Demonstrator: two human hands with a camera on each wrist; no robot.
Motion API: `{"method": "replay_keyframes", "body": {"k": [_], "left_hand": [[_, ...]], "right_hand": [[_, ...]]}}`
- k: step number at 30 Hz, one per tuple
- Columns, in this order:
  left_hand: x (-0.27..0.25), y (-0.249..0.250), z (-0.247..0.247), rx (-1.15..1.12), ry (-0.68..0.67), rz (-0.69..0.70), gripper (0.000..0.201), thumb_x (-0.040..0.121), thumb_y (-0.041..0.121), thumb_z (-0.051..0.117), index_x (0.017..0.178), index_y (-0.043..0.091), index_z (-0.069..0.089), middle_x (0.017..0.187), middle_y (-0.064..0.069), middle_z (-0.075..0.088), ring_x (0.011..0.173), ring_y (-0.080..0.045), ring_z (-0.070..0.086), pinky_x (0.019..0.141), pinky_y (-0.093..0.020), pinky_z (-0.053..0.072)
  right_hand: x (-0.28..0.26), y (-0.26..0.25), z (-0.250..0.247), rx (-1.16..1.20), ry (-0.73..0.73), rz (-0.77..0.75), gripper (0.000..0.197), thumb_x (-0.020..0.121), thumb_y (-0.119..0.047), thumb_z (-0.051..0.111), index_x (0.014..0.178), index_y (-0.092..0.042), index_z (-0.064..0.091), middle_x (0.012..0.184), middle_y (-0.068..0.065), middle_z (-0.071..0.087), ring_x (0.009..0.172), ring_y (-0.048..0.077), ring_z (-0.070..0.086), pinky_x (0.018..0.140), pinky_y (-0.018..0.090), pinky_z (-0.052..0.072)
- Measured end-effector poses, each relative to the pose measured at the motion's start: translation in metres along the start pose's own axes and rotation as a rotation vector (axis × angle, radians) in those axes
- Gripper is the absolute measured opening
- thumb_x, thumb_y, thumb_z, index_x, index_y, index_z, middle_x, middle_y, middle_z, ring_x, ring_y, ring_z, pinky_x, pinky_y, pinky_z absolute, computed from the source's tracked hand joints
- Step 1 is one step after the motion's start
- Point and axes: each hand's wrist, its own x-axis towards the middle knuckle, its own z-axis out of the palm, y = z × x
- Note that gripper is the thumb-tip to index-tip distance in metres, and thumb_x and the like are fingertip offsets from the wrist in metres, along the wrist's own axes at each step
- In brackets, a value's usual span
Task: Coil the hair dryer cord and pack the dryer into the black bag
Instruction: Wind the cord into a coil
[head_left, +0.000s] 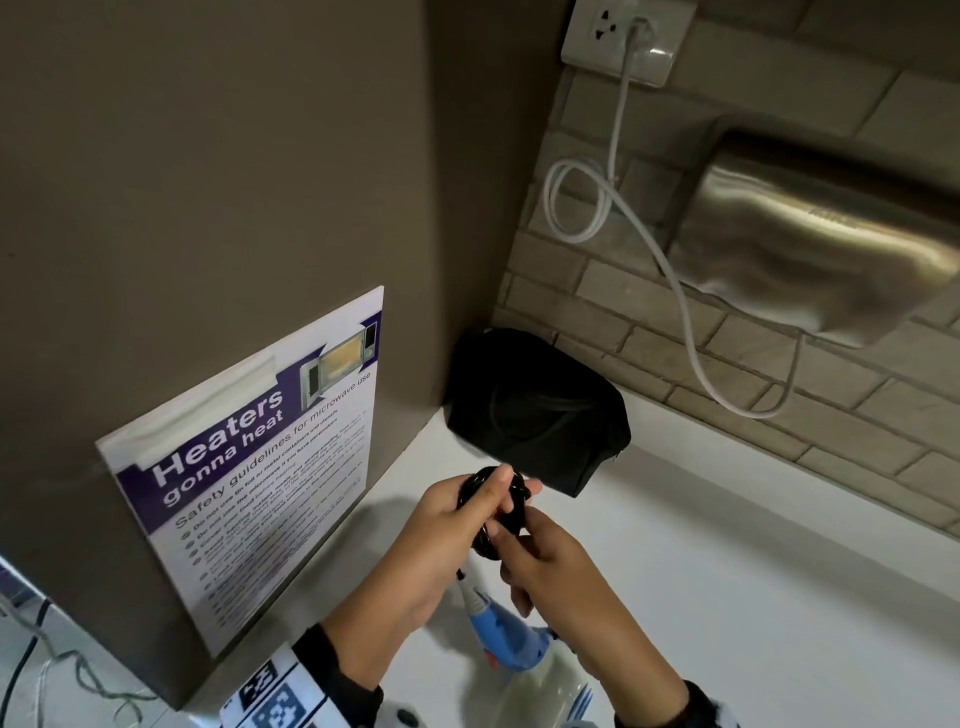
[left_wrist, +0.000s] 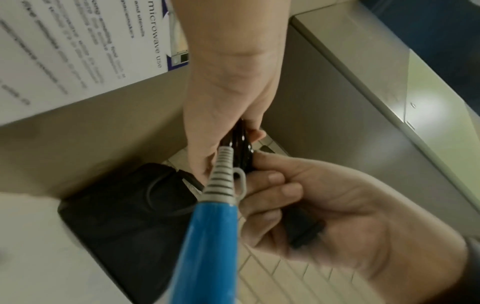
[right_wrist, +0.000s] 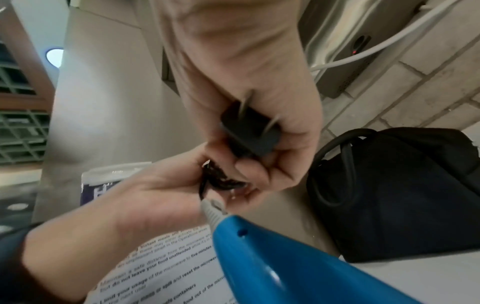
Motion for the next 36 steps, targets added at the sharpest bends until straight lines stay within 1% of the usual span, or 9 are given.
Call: {"method": "replay_keyframes", "body": {"k": [4,8,10,12,15,20,25,32,36], "left_hand": [[0.006,0.002,-0.006,-0.448,0.048,-0.104,0.035,0.100,0.024,0.042,0.068,0.013,0.052,0.114,-0.016,0.071,0.113,-0.024,0.065,0.099,-0.039,0.045],[0.011,0.003,-0.018,-0.648,0.085,-0.150,0.034,0.096,0.022,0.049,0.063,0.017,0.040,0.117,-0.019,0.068,0.107,-0.024,0.068,0.100,-0.038,0.045],[0.011,0.004,-0.021,-0.690,0.084,-0.163,0.034,0.094,0.022,0.052,0.062,0.017,0.041,0.117,-0.019,0.068,0.104,-0.024,0.069,0.097,-0.038,0.046],[0.010,0.004,-0.022,-0.696,0.079,-0.166,0.035,0.092,0.023,0.054,0.060,0.016,0.042,0.114,-0.017,0.070,0.100,-0.024,0.070,0.094,-0.038,0.048],[0.009,0.005,-0.019,-0.685,0.124,-0.167,0.036,0.092,0.025,0.056,0.060,0.014,0.045,0.100,-0.013,0.073,0.091,-0.024,0.072,0.090,-0.039,0.051],[0.011,0.002,-0.012,-0.683,0.180,-0.105,0.022,0.094,0.023,0.054,0.082,0.005,0.053,0.088,-0.010,0.073,0.083,-0.024,0.073,0.081,-0.038,0.059],[0.011,0.000,-0.006,-0.622,0.213,-0.031,0.025,0.094,0.025,0.052,0.097,0.001,0.059,0.085,-0.007,0.074,0.080,-0.020,0.073,0.080,-0.036,0.060],[0.013,-0.002,-0.012,-0.533,0.204,0.021,0.026,0.097,0.027,0.046,0.079,0.010,0.055,0.091,-0.003,0.073,0.089,-0.020,0.072,0.078,-0.031,0.053],[0.011,-0.005,-0.006,-0.489,0.202,0.015,0.028,0.098,0.027,0.045,0.080,0.011,0.060,0.090,-0.003,0.073,0.094,-0.019,0.070,0.086,-0.034,0.049]], "right_hand": [[0.001,0.006,0.004,-0.091,0.006,-0.090,0.014,0.098,-0.029,0.045,0.101,-0.025,0.058,0.040,-0.017,0.047,0.043,-0.001,0.044,0.053,0.013,0.033],[-0.011,0.009,0.013,-0.135,0.030,-0.211,0.020,0.099,-0.032,0.041,0.114,-0.039,0.052,0.062,-0.016,0.064,0.065,0.002,0.058,0.067,0.013,0.040],[-0.014,0.012,0.012,-0.130,0.037,-0.215,0.017,0.099,-0.031,0.041,0.106,-0.034,0.056,0.054,-0.013,0.058,0.058,0.005,0.054,0.063,0.019,0.038],[-0.015,0.014,0.009,-0.123,0.024,-0.207,0.017,0.099,-0.030,0.041,0.095,-0.025,0.057,0.046,-0.011,0.048,0.048,0.005,0.042,0.056,0.022,0.031],[-0.022,0.016,0.006,-0.177,0.026,-0.258,0.024,0.099,-0.029,0.041,0.080,-0.026,0.054,0.054,-0.009,0.049,0.053,0.005,0.040,0.055,0.017,0.031],[-0.023,0.020,0.001,-0.250,0.031,-0.276,0.023,0.099,-0.034,0.039,0.079,-0.029,0.049,0.059,-0.003,0.047,0.055,0.007,0.040,0.057,0.021,0.034],[-0.031,0.010,0.000,-0.263,0.009,-0.288,0.028,0.100,-0.027,0.039,0.074,-0.031,0.047,0.056,-0.021,0.053,0.057,0.003,0.047,0.057,0.013,0.035],[-0.007,0.034,-0.006,-0.703,0.189,-0.427,0.016,0.090,-0.027,0.046,0.078,-0.033,0.055,0.070,-0.015,0.047,0.068,0.009,0.047,0.059,0.024,0.042],[0.009,0.039,-0.008,-0.726,0.313,-0.411,0.029,0.088,-0.036,0.043,0.075,-0.033,0.069,0.072,-0.009,0.047,0.065,0.013,0.046,0.058,0.018,0.036]]}}
